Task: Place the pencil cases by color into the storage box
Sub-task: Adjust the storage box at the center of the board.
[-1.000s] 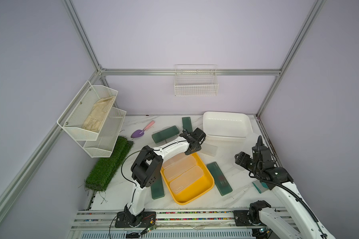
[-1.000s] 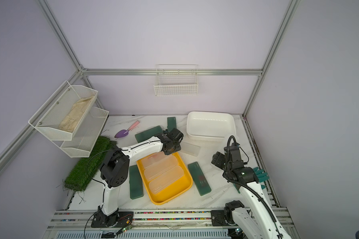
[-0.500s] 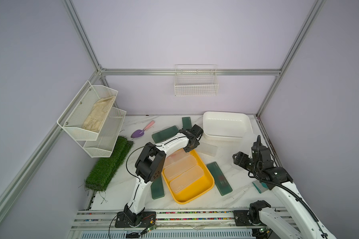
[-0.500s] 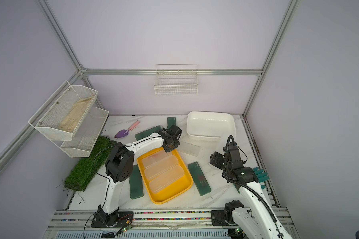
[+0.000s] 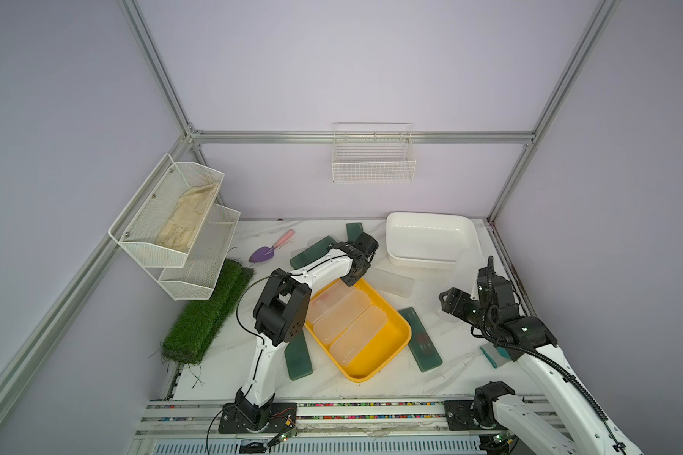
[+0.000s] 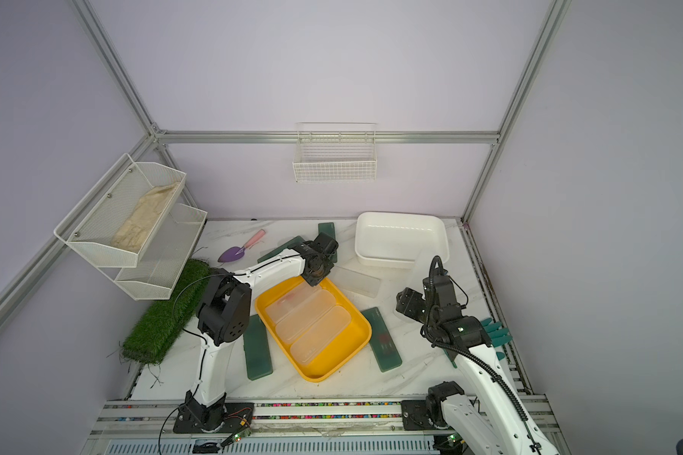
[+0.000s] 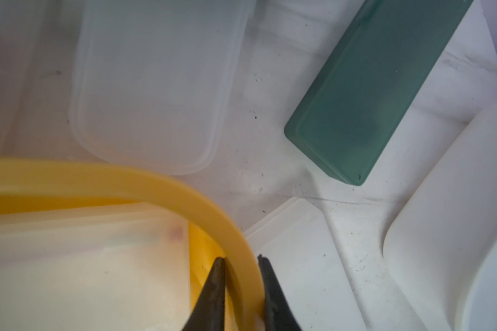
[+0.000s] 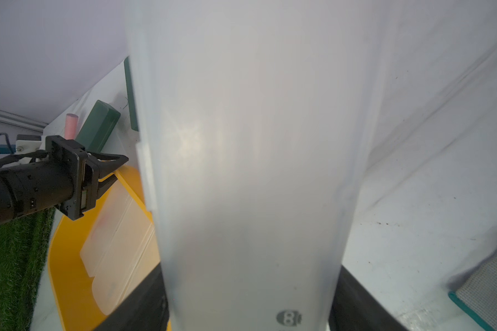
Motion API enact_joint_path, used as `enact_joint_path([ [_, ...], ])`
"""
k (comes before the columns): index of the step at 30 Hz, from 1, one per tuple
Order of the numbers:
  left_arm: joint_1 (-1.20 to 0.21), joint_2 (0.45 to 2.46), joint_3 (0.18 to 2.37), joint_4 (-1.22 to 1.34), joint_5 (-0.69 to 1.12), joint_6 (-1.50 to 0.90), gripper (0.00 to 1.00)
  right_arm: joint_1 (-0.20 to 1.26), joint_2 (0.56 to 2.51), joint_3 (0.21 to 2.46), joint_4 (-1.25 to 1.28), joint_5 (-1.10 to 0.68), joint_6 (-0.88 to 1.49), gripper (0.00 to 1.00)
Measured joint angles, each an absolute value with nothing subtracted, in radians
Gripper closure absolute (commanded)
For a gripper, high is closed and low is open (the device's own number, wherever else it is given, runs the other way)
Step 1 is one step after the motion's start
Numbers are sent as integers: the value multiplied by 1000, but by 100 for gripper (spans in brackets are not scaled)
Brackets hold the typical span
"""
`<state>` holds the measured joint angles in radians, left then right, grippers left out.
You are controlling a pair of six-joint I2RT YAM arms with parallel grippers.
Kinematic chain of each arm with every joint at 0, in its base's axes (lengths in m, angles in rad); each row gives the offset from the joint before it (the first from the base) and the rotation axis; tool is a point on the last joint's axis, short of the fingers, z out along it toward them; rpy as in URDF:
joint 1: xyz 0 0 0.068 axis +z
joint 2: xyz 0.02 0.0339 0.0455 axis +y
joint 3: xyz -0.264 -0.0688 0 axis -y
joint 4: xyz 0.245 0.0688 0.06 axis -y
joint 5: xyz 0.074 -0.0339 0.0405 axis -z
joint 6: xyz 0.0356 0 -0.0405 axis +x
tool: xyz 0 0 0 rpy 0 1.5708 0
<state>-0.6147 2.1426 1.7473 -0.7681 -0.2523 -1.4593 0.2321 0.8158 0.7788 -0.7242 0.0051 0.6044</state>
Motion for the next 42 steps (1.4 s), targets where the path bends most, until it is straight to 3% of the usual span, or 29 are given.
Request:
enact_joint_path([
  [15,-588,2070,1634,-801,-305,-1847,87,331,877,796,-718,12,609,43],
  [17,-587,2060,1620,-800,-308,-1879,77,366,889,801,-713,22,617,43],
  [24,-590,2062,1616,-682,-280,-1971,10,511,959,832,-703,80,660,43],
  [26,-590,2062,1616,-657,-277,-1963,2,554,986,844,-704,100,676,43],
  [36,-591,2028,1616,-621,-285,-1731,0,741,1123,920,-729,179,767,43],
  [42,-598,1878,1566,-532,-317,-1462,0,830,1181,951,-773,213,833,43],
])
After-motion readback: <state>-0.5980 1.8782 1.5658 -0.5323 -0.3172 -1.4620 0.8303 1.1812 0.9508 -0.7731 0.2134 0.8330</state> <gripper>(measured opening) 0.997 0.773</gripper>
